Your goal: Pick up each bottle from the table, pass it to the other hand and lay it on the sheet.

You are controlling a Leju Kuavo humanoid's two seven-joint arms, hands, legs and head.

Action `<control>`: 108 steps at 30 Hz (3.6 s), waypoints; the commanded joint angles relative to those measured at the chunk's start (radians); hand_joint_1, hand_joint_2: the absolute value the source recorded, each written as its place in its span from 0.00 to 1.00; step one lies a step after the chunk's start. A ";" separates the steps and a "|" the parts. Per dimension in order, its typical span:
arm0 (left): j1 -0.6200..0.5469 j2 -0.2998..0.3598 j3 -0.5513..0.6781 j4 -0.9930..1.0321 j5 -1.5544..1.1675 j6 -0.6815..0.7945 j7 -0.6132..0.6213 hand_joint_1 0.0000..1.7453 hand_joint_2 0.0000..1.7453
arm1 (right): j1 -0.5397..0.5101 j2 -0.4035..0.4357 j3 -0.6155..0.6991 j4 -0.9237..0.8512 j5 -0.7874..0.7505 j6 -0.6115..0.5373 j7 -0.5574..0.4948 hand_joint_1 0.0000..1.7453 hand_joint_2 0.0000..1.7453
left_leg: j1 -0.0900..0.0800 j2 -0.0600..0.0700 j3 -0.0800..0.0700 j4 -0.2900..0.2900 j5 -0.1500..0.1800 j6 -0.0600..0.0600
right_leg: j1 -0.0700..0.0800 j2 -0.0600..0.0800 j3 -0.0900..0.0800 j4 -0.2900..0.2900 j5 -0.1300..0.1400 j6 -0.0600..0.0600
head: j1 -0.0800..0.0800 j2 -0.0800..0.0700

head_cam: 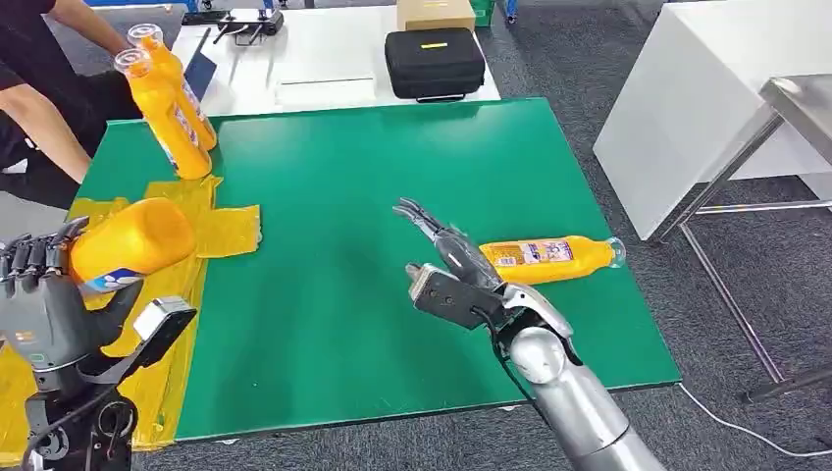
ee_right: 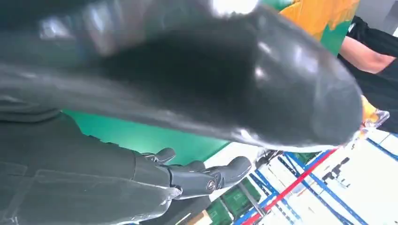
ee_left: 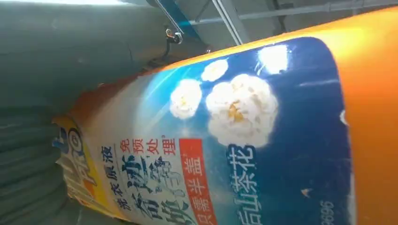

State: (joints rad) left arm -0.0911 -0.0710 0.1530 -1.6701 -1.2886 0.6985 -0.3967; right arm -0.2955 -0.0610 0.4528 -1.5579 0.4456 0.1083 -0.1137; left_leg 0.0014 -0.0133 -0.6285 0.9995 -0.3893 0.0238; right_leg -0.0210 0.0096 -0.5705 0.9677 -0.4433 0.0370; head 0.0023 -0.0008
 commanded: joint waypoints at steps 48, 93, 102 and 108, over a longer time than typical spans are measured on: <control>-0.117 0.278 -0.570 0.638 -0.282 -0.016 0.868 0.00 0.00 | 0.197 -0.202 -0.024 -0.254 -0.071 0.066 -0.081 0.00 0.00 | -0.003 -0.002 0.016 -0.001 -0.001 0.001 | -0.002 -0.001 0.017 -0.001 -0.001 -0.001 | 0.000 0.000; 0.261 0.074 -0.040 -0.300 1.424 -0.192 -0.301 0.00 0.00 | 0.310 -0.475 -0.594 -0.184 0.246 0.221 -0.052 0.00 1.00 | -0.005 -0.007 0.006 -0.001 -0.003 0.002 | -0.004 -0.009 0.010 -0.003 -0.003 -0.002 | 0.000 0.000; 0.206 0.087 -0.049 -0.234 1.439 -0.201 -0.301 0.00 0.00 | 0.375 -0.676 -0.698 -0.133 0.145 0.316 -0.123 0.00 1.00 | -0.007 -0.008 0.003 -0.001 -0.001 0.004 | -0.006 -0.010 0.007 -0.003 -0.002 0.000 | 0.000 0.000; 0.196 0.094 -0.060 -0.238 1.447 -0.192 -0.301 0.00 0.00 | 0.304 -0.723 -0.582 -0.054 0.156 0.314 -0.097 0.00 1.00 | -0.007 -0.005 0.005 -0.002 -0.002 0.005 | -0.006 -0.007 0.006 -0.004 -0.001 0.000 | 0.000 0.000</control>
State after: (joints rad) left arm 0.1397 0.0000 0.1251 -1.9707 0.1557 0.4994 -0.6992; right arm 0.0808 -0.7424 -0.2270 -1.7456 0.5936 0.4223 -0.2235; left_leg -0.0070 -0.0197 -0.6283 0.9993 -0.3902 0.0306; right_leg -0.0283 0.0027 -0.5689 0.9662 -0.4433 0.0396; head 0.0023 -0.0008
